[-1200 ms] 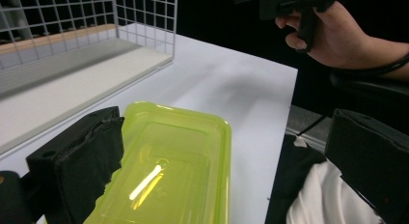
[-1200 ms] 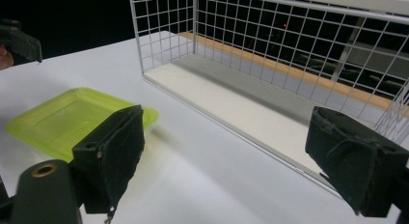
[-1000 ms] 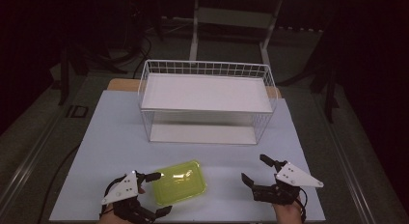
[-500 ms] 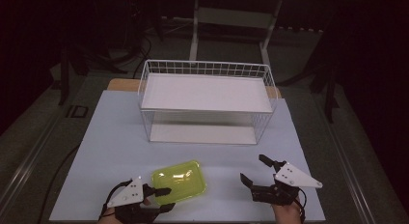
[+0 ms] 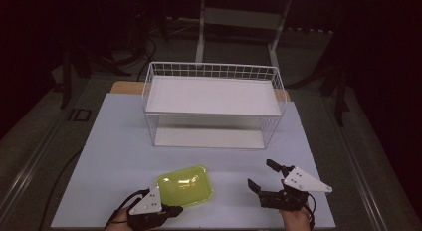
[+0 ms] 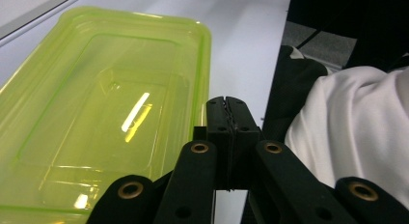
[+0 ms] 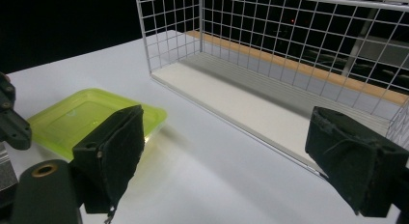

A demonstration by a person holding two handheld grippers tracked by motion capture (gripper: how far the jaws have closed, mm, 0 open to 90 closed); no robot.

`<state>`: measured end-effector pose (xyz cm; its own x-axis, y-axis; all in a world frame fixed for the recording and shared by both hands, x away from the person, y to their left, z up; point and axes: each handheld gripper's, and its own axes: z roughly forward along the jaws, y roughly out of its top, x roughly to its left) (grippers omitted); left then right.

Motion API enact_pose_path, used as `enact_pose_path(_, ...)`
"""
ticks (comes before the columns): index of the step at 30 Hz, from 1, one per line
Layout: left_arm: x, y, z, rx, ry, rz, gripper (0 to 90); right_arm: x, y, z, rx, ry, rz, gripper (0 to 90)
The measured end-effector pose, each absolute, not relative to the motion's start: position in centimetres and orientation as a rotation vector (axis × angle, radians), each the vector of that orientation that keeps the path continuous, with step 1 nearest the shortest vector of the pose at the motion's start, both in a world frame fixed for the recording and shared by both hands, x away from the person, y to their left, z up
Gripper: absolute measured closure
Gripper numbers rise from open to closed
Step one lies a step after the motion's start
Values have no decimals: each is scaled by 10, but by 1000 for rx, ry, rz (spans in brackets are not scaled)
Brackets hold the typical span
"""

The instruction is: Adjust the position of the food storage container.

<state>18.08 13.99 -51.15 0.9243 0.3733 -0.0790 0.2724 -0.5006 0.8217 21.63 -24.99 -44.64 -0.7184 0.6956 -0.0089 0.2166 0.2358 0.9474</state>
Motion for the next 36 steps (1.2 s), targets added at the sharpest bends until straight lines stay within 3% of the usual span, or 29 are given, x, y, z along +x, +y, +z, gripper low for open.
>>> enact_pose_path(14,194,143,-518,2118,511,158,900,217,-250,-447,841,2092,1502,138)
enact_pose_path(21,193,150,-509,2039,512,158,900,218,-250,-447,841,2096,1502,138)
enact_pose_path(30,211,206,-507,2013,596,399,900,219,-250,-448,853,2090,1503,138)
enact_pose_path(36,225,230,-526,2017,687,361,900,220,-249,-448,858,2086,1505,138)
